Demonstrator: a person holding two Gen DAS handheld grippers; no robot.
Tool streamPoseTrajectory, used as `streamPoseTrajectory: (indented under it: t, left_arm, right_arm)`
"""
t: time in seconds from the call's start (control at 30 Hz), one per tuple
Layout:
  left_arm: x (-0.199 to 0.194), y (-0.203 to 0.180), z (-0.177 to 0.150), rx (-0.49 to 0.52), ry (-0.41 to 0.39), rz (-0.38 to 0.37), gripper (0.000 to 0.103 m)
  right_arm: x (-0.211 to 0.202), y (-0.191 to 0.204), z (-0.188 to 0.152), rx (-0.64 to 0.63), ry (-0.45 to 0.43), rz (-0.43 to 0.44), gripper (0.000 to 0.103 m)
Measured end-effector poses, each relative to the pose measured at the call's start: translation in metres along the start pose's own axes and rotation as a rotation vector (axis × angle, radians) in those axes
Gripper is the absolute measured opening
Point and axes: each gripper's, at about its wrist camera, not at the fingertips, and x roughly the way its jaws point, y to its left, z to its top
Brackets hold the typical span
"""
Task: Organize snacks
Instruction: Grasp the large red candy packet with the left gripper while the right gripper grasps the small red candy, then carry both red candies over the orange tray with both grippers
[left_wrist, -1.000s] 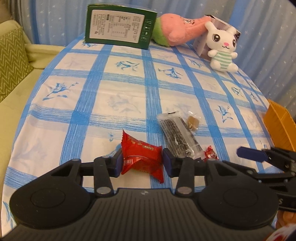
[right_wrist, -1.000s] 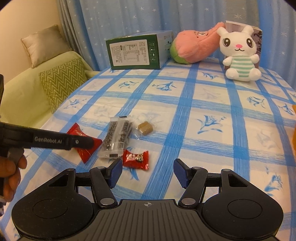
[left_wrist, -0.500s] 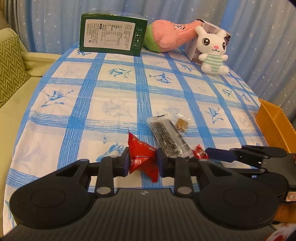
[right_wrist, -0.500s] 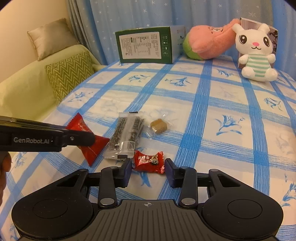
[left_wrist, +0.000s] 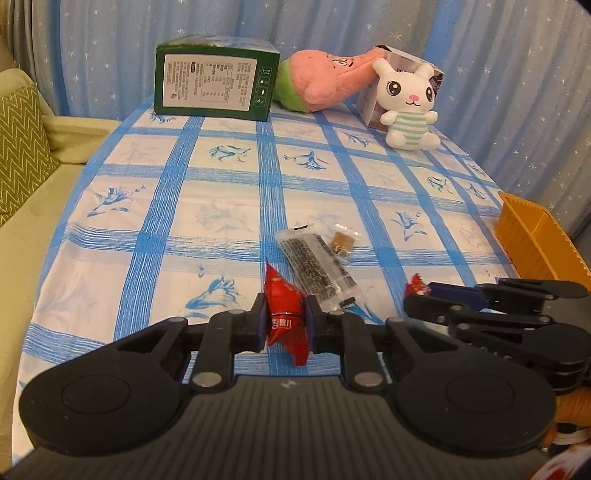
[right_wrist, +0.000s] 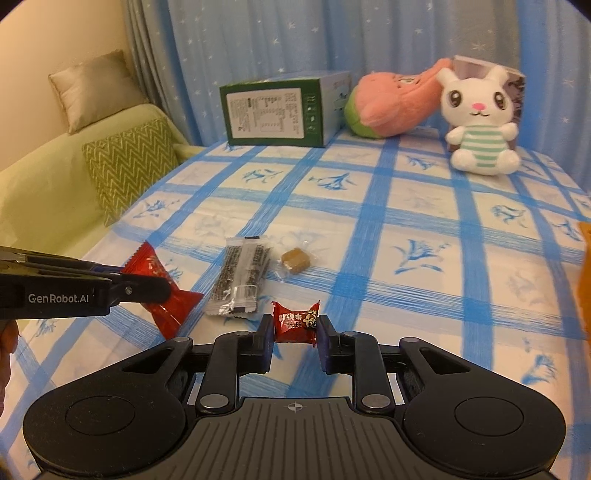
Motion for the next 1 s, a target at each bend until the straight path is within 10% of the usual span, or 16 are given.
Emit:
streamPoseTrajectory:
  t: [1.0]
  left_arm:
    - [-0.113,-0.153,-0.022,0.052,-0.1,-0.135,0.017]
  right_arm:
    - [-0.19,-0.052,-0.038,0.185,-0.121,-0.141,0.024]
